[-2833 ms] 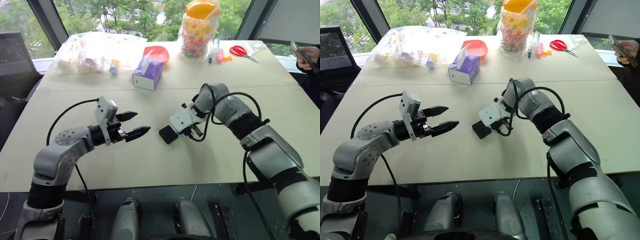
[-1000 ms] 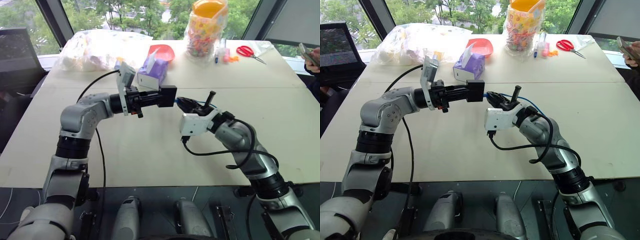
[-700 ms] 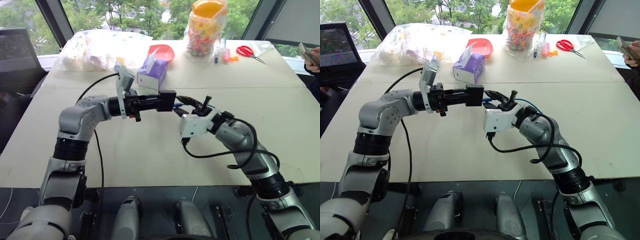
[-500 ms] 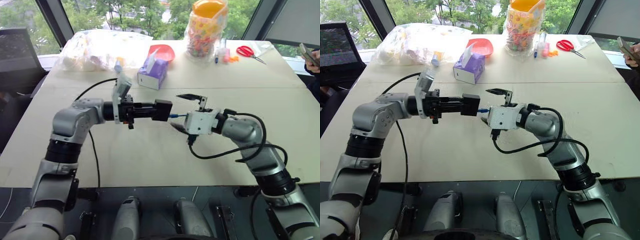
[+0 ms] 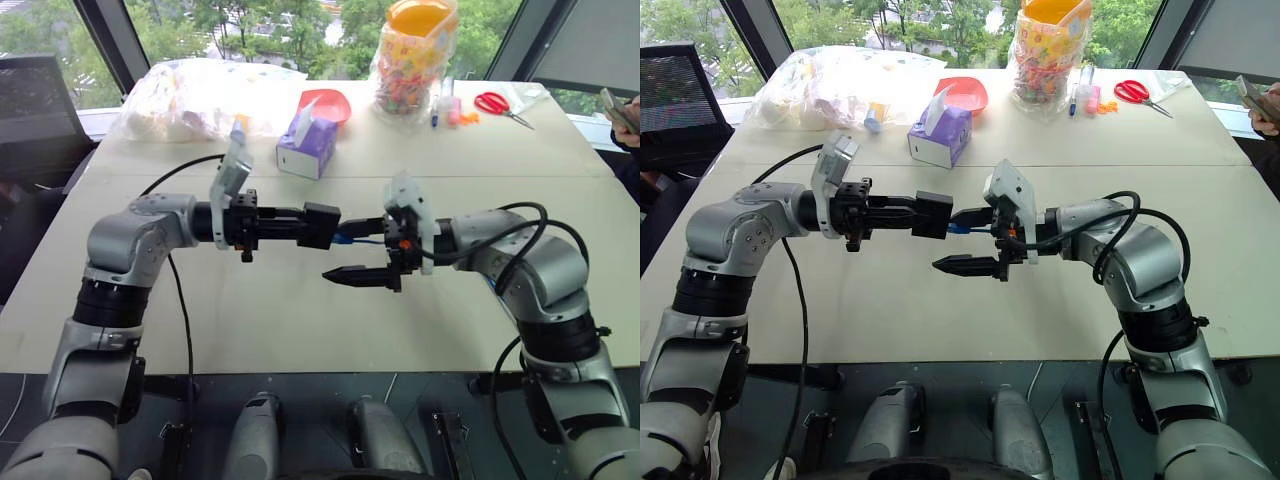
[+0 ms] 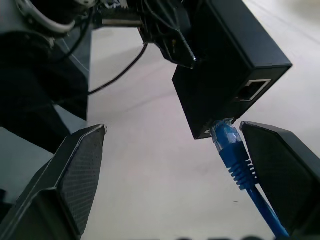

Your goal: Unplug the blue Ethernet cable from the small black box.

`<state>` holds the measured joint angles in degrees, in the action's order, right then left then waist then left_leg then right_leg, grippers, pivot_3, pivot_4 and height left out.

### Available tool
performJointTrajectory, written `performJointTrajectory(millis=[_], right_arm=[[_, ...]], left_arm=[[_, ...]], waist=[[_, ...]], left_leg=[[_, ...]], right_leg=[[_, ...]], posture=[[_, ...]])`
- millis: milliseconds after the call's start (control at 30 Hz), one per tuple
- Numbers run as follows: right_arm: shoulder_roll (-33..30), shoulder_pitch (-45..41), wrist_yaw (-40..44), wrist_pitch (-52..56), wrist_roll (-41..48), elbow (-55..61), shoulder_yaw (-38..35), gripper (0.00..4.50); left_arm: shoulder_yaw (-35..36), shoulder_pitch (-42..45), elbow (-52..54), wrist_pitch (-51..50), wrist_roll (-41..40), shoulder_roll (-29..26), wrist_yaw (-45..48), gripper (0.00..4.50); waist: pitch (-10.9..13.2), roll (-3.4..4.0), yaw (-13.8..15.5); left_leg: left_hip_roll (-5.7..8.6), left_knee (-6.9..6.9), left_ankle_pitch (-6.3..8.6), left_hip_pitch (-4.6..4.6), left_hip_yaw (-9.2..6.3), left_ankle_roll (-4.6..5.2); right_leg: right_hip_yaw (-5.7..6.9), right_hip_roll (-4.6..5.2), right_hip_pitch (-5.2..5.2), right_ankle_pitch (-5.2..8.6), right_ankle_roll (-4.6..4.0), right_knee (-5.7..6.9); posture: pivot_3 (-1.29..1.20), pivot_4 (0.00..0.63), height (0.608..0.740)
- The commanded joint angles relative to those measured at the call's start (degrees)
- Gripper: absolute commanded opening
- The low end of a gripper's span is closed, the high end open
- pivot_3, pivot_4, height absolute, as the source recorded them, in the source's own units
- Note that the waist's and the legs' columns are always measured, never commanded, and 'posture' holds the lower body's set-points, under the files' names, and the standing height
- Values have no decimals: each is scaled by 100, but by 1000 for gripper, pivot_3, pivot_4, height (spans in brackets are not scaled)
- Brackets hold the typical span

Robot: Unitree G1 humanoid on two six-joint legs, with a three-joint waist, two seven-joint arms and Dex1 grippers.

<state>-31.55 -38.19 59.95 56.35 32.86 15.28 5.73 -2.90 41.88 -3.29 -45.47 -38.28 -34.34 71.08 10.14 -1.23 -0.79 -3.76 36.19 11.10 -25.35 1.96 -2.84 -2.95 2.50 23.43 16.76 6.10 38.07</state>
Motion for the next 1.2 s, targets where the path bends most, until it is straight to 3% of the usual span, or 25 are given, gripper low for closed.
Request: performJointTrajectory(millis=[33,100,167,300,767,900,1200], right_arm=[[51,-193,-131,247,308,-133,-203,4474],[-1,-217,-141,245,324,-191,-157,4474],[-8,-240,-202,277,334,-283,-155,3977],[-33,-277,-238,266,337,-360,-115,2265],[-115,-332,-266,527,608,-286,-138,2265],[-89,-327,-358,584,679,-224,-135,937],[-39,-397,-537,798,966,-135,-157,937]], left_arm=[[218,69,223,-81,-217,-123,133,472],[224,80,212,-101,-241,-156,154,472],[261,99,199,-187,-328,-190,183,472],[264,90,197,-236,-345,-245,254,472],[172,-33,273,-92,-193,-353,396,472],[181,-63,315,-100,-189,-352,399,472],[169,-101,345,-93,-179,-354,400,472]], waist=[[0,0,-3],[0,0,-1],[0,0,-2],[0,0,-5],[0,0,-6],[0,0,-4],[0,0,-7]], left_leg=[[0,0,0,0,1,0],[0,-2,0,0,0,0],[0,-3,0,-2,0,0],[0,-3,0,-3,0,0],[0,-4,0,-3,0,0],[0,-3,0,-3,0,0],[0,-3,0,-3,0,0]], right_leg=[[0,0,1,0,0,0],[0,0,2,0,0,0],[0,0,4,0,1,0],[0,-1,5,0,1,0],[0,-1,6,0,0,0],[0,-1,6,0,0,0],[0,-1,6,0,0,0]], posture=[[0,150,735],[0,150,735],[0,150,735],[0,150,735],[0,150,735],[0,150,735],[0,150,735]])
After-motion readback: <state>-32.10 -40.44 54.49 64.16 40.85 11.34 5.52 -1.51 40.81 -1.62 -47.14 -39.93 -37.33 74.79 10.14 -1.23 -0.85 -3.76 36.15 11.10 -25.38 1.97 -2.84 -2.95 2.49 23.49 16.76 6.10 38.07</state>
